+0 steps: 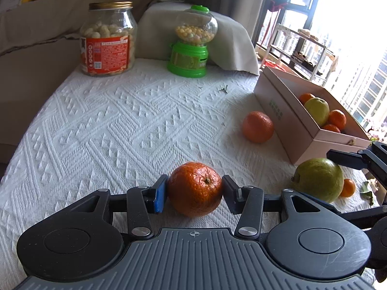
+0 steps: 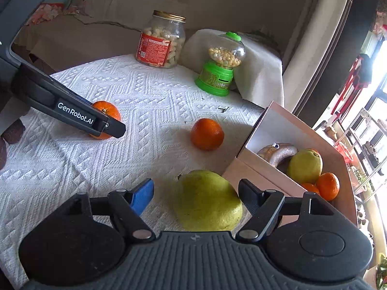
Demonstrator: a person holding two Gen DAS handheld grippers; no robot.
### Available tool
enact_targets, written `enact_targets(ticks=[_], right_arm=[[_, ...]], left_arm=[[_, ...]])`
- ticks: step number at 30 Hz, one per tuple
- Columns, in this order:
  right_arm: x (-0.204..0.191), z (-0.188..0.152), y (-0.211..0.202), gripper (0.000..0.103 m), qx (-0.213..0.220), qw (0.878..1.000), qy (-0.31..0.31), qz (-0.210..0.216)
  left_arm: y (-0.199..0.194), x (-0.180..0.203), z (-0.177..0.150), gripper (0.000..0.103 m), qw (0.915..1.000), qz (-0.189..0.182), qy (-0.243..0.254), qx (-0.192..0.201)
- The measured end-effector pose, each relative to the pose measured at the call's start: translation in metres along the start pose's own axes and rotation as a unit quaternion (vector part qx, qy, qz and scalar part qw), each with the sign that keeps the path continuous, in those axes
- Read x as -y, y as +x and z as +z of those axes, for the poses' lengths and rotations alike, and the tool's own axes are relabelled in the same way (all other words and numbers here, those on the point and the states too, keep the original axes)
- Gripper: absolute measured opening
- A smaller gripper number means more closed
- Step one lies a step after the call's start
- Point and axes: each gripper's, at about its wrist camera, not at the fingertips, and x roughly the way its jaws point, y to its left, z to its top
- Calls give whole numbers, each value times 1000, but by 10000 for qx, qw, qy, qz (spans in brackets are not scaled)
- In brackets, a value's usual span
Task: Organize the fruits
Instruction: 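Lift the pear with the right gripper and carry it toward the pink box, then lower the pear into the pink box and open the right gripper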
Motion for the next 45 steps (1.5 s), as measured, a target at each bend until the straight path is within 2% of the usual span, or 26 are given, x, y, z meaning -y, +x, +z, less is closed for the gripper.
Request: enact_targets(ticks=[1,2,5,7,12,15,21,24,25,29,33,40,45], right_arm=[[0,0,3,63,-10,9999,-39,-124],[5,1,4,62,-33,9998,26,-181],[35,-4,-4,61,-124,9968,752,259],[52,-12,-13,60,-64,9927,1138,394],[86,-36,-42,60,104,9825,1856,62],[98,-47,-43,60,-65,9779,2088,-3],[96,-51,-34,60,-180,9763,2150,142],[98,-45,-24,73,-191,9741,2248,136],[99,-44,-21,74,-209,9730,2296,141],[108,-41,1,74,-414,9651,2572,279],[109,-41,5,62,-460,9646,2585,228],[113,-44,1,62,-464,9623,2657,361],[124,-42,-15,61,-180,9500,3042,675]], left_arm=[[0,2,-1,53,9999,-99,29,-27],[0,5,-2,53,9998,-192,65,-57],[2,18,-4,53,9987,-441,220,-127],[4,28,-6,53,9977,-575,323,-169],[9,50,-11,53,9955,-711,601,-196],[10,51,-11,53,9957,-702,579,-194],[10,50,-11,53,9956,-705,572,-220],[10,50,-11,53,9958,-677,577,-231],[11,50,-11,53,9958,-653,593,-245],[10,51,-12,53,9958,-640,604,-254],[10,51,-11,53,9958,-643,600,-258],[10,50,-11,53,9958,-644,602,-257],[7,51,-12,53,9960,-629,607,-187]])
